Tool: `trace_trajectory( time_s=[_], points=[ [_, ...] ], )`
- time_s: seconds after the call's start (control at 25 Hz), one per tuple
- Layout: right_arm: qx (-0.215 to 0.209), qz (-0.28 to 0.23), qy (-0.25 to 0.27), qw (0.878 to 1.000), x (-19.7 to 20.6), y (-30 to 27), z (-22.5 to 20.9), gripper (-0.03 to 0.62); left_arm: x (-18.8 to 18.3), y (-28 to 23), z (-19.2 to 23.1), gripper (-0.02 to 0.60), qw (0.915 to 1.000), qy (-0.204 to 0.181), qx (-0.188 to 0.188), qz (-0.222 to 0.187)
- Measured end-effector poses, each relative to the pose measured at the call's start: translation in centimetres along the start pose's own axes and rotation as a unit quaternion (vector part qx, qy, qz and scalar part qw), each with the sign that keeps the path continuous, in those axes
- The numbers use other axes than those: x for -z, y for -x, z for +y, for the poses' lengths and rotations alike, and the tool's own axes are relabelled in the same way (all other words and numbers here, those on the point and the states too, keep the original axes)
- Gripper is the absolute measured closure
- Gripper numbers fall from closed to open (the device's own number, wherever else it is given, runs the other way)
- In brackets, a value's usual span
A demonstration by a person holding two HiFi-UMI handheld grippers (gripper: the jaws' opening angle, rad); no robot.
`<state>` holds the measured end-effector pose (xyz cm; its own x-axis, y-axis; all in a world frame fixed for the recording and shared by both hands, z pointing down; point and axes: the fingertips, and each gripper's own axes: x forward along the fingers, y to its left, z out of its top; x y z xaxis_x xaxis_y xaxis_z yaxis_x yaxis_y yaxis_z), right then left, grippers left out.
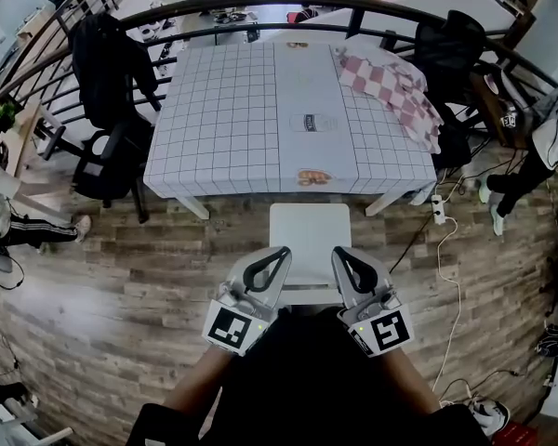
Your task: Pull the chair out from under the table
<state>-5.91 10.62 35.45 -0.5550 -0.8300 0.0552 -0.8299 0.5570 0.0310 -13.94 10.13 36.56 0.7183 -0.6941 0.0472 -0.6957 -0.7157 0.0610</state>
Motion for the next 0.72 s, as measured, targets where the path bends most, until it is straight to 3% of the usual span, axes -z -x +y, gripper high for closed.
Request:
trace_trajectory(
  time_s=[0.32,0.52,0.72],
  points=[
    [0.008,-0.007,-0.006,1.000,-1.0,-1.2,-0.5,0.595,-0.2,-1.1,0.3,0.571,0.9999,-0.007,0.005,0.006],
    [0.013,-0.003,-0.007,1.000,-2.5,-0.8,-0.5,0.595,-1.8,-1.0,0.0,0.572,0.9999,0.012,0.003,0.010],
    [0.015,-0.005,0.001,1.000,-1.1,-1.6,-0.5,0.595,0.0,-1.4,0.7,0.571,0.9999,0.013,0.005,0.007]
  ],
)
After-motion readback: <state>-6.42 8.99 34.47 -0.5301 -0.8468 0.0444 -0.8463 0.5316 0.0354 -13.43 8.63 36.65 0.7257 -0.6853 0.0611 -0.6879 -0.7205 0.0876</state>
